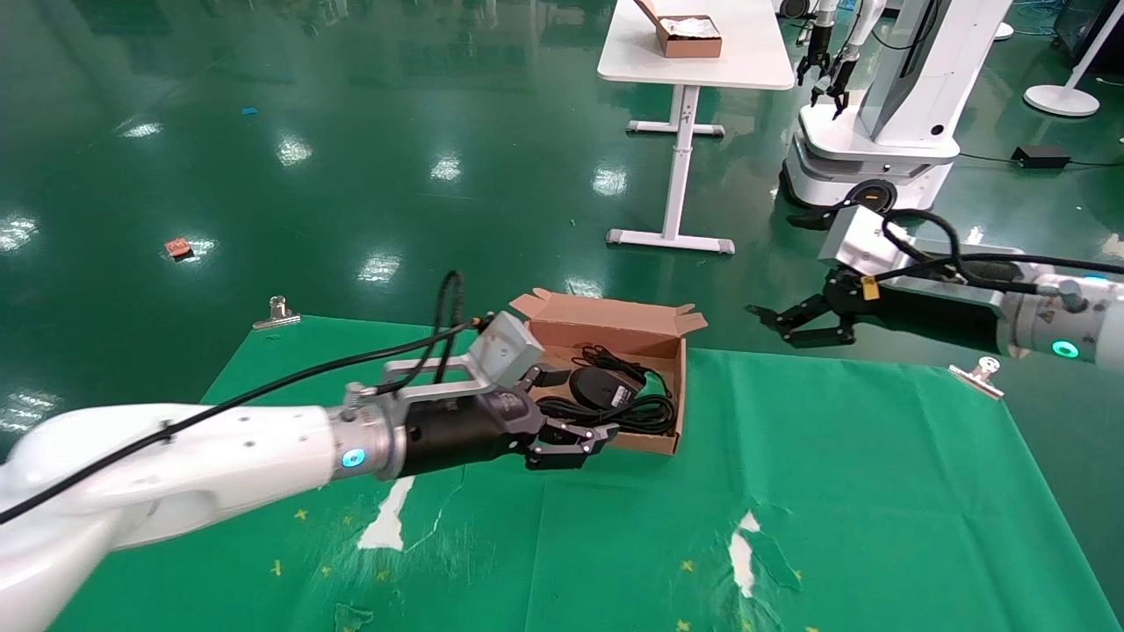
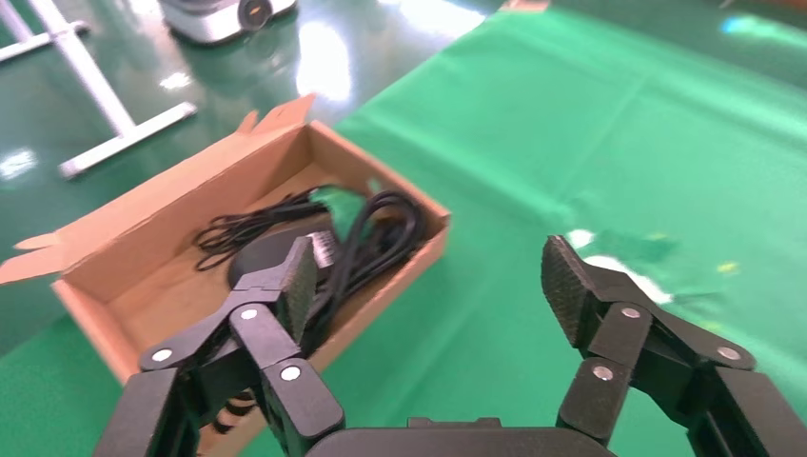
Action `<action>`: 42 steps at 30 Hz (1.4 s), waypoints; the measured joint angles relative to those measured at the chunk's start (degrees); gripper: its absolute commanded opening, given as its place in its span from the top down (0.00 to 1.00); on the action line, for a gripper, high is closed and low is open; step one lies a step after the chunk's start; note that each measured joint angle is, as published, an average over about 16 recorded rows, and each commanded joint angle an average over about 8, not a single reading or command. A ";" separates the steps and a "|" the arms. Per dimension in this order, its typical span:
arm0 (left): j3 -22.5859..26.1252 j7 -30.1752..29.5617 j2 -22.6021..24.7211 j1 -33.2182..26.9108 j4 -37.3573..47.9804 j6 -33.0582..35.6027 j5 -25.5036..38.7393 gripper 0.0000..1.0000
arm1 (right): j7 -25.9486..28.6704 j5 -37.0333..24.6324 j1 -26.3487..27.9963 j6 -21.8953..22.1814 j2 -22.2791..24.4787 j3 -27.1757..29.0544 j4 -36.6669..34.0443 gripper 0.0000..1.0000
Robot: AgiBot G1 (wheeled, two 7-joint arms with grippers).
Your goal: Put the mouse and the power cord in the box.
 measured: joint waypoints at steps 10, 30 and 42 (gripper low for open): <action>-9.03 0.31 -7.31 5.48 -7.28 9.53 -5.36 0.00 | 10.18 6.59 -8.11 -6.46 4.56 4.43 12.16 0.00; -27.12 0.92 -21.96 16.48 -21.87 28.65 -16.10 0.00 | 30.58 19.79 -24.38 -19.43 13.71 13.32 36.54 0.00; -36.18 1.21 -29.29 21.97 -29.18 38.23 -21.50 0.00 | 40.45 26.43 -32.53 -25.94 18.27 17.76 48.76 0.00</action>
